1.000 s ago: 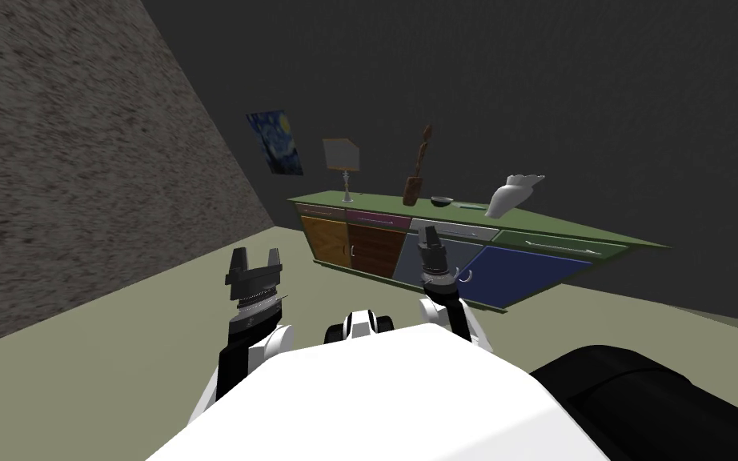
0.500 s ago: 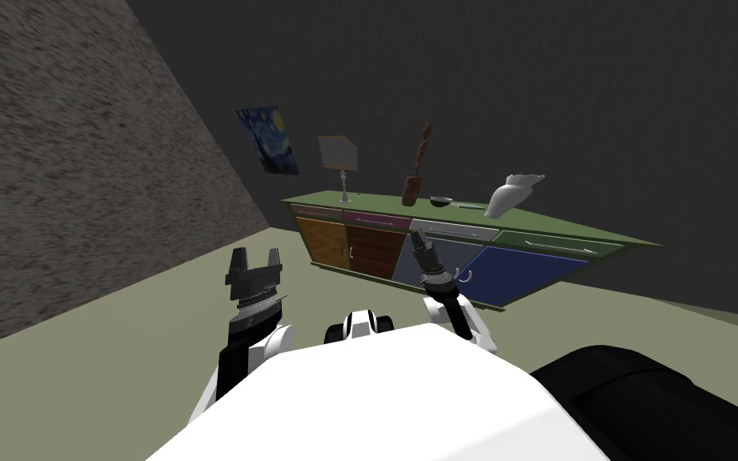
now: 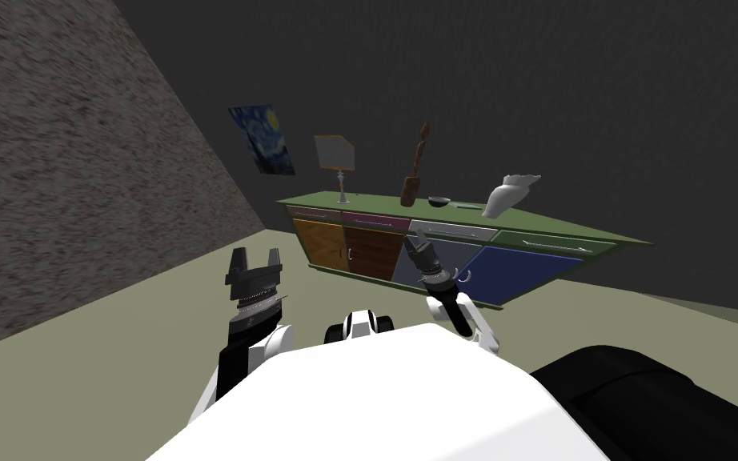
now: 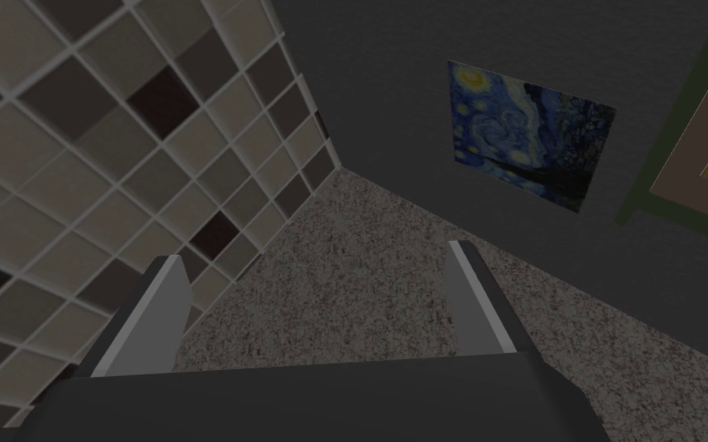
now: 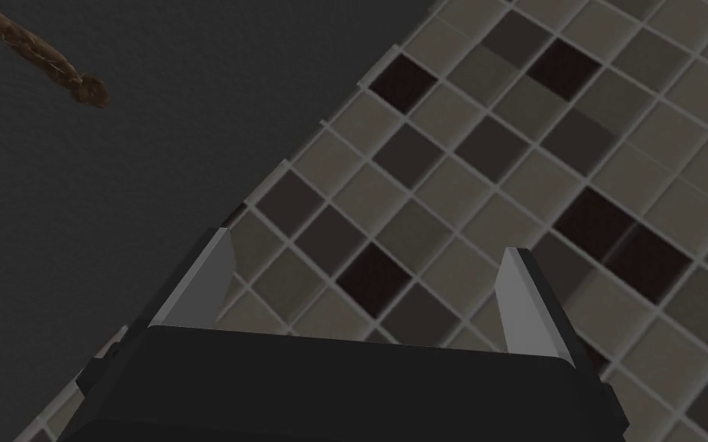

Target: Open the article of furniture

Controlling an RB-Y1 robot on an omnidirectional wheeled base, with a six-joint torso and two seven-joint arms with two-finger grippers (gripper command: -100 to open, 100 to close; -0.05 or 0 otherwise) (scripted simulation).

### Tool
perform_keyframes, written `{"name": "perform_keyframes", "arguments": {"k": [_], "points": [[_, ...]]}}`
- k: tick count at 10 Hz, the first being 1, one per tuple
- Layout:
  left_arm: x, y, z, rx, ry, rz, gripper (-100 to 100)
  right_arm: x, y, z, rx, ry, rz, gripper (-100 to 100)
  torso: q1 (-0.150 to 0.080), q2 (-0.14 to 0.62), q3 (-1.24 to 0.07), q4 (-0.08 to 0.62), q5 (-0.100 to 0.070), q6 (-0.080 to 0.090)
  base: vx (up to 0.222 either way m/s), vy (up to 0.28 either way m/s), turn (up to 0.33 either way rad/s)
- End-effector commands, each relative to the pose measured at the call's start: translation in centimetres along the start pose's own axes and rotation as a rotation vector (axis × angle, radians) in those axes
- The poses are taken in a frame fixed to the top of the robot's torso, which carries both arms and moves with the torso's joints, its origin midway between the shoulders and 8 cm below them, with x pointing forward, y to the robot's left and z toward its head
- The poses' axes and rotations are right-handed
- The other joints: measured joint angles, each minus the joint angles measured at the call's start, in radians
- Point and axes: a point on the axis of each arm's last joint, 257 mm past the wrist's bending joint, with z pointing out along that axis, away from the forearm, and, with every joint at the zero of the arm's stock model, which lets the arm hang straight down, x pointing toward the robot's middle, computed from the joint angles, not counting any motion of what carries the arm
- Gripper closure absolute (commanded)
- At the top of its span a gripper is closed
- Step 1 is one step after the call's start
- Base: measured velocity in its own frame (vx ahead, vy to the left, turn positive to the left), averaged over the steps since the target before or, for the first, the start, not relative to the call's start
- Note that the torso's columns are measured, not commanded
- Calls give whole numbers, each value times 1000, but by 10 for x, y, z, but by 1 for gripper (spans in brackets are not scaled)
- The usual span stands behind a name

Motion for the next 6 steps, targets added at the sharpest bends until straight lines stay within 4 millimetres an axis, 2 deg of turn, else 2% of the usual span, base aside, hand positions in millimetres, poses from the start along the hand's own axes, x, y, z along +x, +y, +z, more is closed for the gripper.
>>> {"name": "perform_keyframes", "arguments": {"k": [1, 6], "points": [[0, 0, 0, 0, 0, 0, 0, 14, -8, -3, -14, 59, -170, -100, 0, 0, 0, 0, 0, 0, 51, 10, -56], [0, 0, 0, 0, 0, 0, 0, 36, -20, -9, -49, 148, -442, -100, 0, 1, 0, 0, 0, 0, 47, 9, -31]]}}
